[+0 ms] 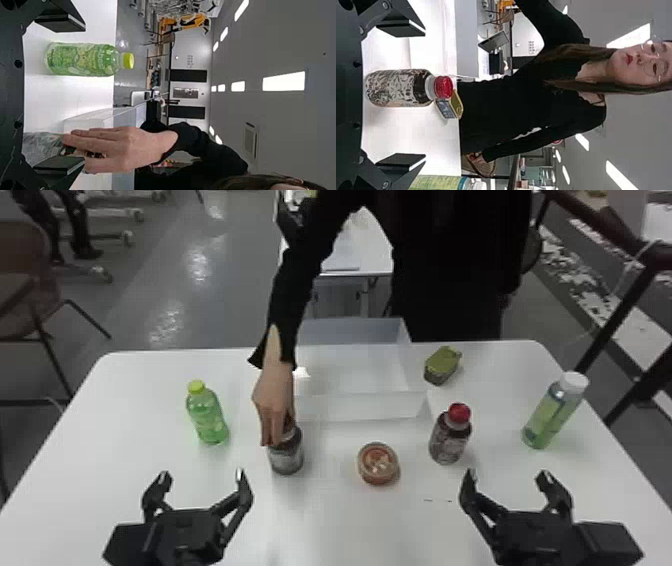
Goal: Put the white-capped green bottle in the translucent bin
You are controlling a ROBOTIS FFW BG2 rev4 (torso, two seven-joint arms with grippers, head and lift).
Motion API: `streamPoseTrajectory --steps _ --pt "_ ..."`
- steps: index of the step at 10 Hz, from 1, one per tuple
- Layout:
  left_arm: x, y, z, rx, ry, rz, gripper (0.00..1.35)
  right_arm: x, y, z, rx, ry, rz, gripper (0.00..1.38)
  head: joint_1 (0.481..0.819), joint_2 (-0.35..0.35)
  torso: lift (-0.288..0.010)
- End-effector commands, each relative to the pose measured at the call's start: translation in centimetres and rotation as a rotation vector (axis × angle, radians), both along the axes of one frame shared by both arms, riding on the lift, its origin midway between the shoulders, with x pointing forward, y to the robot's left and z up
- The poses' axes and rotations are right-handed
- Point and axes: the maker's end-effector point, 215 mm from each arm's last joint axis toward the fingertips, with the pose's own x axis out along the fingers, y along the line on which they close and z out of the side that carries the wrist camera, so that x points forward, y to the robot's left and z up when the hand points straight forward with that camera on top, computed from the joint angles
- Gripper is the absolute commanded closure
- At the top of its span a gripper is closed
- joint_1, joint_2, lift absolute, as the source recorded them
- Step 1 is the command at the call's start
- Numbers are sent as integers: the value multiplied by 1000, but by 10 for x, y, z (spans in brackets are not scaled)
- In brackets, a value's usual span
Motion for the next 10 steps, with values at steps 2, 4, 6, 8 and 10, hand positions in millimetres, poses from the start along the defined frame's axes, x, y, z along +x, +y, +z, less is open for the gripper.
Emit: streamPoseTrajectory --steps 2,4,6,8,10 --pt "0 1 0 0 -1 1 125 0 0 0 0 1 0 180 695 2 -79" --pt "0 1 -1 -6 1 3 125 1 1 -1 -2 0 6 180 695 2 -79" --pt "0 2 0 -4 -2 4 125 1 1 -1 -2 0 6 180 695 5 -79" --pt "2 2 1 -10 -2 4 127 2 1 0 -2 -1 7 180 695 6 -79" --pt "2 1 2 -7 -5 3 125 2 1 1 3 -2 6 180 695 5 -79"
